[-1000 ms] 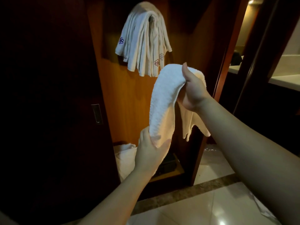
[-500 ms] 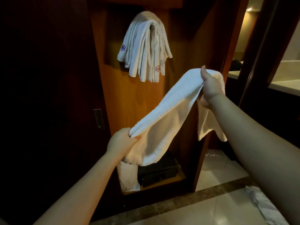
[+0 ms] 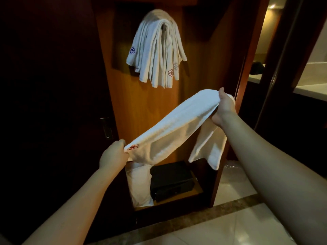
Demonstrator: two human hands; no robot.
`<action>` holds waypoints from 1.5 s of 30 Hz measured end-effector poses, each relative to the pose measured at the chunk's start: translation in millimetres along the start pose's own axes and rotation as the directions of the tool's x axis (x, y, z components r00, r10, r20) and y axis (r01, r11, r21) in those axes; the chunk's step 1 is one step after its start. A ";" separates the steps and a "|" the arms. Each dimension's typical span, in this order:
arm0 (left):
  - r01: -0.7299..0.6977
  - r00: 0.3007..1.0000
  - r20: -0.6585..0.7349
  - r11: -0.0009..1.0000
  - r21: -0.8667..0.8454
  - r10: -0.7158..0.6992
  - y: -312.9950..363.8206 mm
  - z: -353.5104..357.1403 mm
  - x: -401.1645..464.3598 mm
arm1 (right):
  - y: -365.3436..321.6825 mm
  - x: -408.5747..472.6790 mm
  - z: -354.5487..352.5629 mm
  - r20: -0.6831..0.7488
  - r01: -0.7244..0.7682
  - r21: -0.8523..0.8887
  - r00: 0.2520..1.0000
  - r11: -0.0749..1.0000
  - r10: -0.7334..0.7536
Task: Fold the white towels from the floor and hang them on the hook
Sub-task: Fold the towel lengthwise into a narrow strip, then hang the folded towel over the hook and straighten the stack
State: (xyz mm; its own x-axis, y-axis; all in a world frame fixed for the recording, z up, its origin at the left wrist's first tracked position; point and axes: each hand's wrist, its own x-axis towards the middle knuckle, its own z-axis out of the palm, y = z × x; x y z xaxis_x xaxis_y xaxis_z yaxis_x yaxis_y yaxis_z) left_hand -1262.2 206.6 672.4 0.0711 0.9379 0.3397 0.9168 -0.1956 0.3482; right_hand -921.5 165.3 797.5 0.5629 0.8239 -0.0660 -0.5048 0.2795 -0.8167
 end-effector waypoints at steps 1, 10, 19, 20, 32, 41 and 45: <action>0.011 1.000 -0.029 0.999 -0.035 -0.012 -0.5 -3.8 -0.6 | 1.1 0.3 -0.9 0.003 -0.001 0.015 1.000 1.000 0.001; -0.132 0.991 -0.132 0.021 -0.991 0.000 -13.0 -73.2 0.1 | -4.5 12.0 -3.1 -0.067 -0.065 0.146 0.995 0.987 0.076; 0.124 0.976 0.085 0.191 -0.974 -0.199 -26.9 -47.4 -17.8 | 20.3 8.7 -20.9 -0.205 -0.119 0.133 0.968 0.984 0.144; 0.103 0.976 0.066 0.175 -0.979 -0.208 -25.5 -51.7 -17.6 | 22.1 8.1 -21.8 -0.202 -0.117 0.134 0.969 0.984 0.143; 0.280 0.946 0.237 -0.189 -0.941 0.222 -21.1 -72.2 -24.2 | 36.4 -2.4 -17.7 -0.163 -0.169 0.245 0.964 0.955 0.212; 0.006 1.000 0.015 0.308 -0.951 0.025 -35.8 -87.7 -20.6 | 35.9 -6.3 -29.1 -0.074 -0.102 0.241 0.990 0.965 0.123; 0.046 0.999 0.047 0.346 -0.937 -0.007 -42.6 -72.3 -29.8 | 36.6 -9.7 -29.6 -0.074 -0.144 0.283 0.982 0.948 0.171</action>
State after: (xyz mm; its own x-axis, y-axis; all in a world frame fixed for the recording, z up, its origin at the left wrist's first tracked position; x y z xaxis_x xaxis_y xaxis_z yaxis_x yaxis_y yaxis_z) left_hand -1331.8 166.3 710.5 0.0833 0.9516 0.2959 -0.0480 -0.2927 0.9550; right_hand -926.1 152.9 751.3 0.5150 0.8208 -0.2471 -0.7452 0.2862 -0.6024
